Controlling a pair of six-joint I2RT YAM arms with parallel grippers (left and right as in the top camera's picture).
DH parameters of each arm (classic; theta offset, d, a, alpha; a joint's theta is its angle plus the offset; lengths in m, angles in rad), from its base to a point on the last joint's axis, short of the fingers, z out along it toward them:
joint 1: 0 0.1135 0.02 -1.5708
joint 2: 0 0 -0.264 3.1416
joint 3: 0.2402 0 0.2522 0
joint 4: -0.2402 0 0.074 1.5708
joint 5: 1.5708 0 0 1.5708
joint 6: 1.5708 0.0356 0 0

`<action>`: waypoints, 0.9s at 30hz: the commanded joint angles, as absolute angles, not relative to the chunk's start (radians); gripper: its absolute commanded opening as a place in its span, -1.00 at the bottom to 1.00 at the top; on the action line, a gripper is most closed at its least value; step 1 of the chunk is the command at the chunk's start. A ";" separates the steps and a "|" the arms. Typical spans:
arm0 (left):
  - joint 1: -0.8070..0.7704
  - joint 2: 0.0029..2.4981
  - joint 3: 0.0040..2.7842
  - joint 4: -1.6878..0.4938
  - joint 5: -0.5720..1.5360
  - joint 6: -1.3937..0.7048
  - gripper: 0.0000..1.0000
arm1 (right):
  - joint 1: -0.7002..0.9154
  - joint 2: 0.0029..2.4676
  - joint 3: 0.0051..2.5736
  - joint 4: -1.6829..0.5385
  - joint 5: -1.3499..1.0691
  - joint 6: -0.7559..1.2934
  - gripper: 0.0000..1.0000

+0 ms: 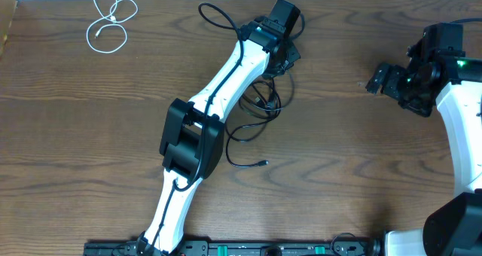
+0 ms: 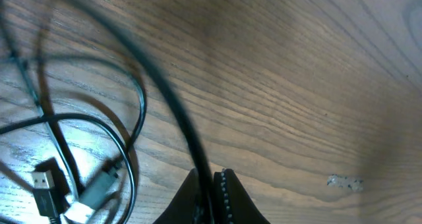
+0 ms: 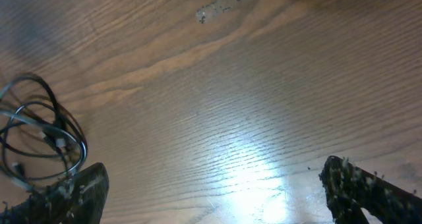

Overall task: Untangle cables
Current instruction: 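Grasp the black cable with the left gripper, then lift the black cable with the left gripper toward the back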

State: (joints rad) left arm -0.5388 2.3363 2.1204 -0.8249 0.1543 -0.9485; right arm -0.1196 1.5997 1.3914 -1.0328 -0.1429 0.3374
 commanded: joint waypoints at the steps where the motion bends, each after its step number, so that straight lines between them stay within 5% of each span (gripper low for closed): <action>1: -0.538 2.341 2.126 -0.828 0.159 -0.951 -0.85 | -0.116 1.590 1.383 -1.033 -0.169 0.352 0.99; 14: -0.534 2.065 2.129 -0.784 0.440 -0.888 -0.85 | -0.116 1.590 1.383 -1.032 -0.262 0.351 0.99; 27: -0.532 1.679 2.129 -0.569 0.444 -0.830 -0.85 | -0.116 1.590 1.383 -1.040 -0.364 0.323 0.99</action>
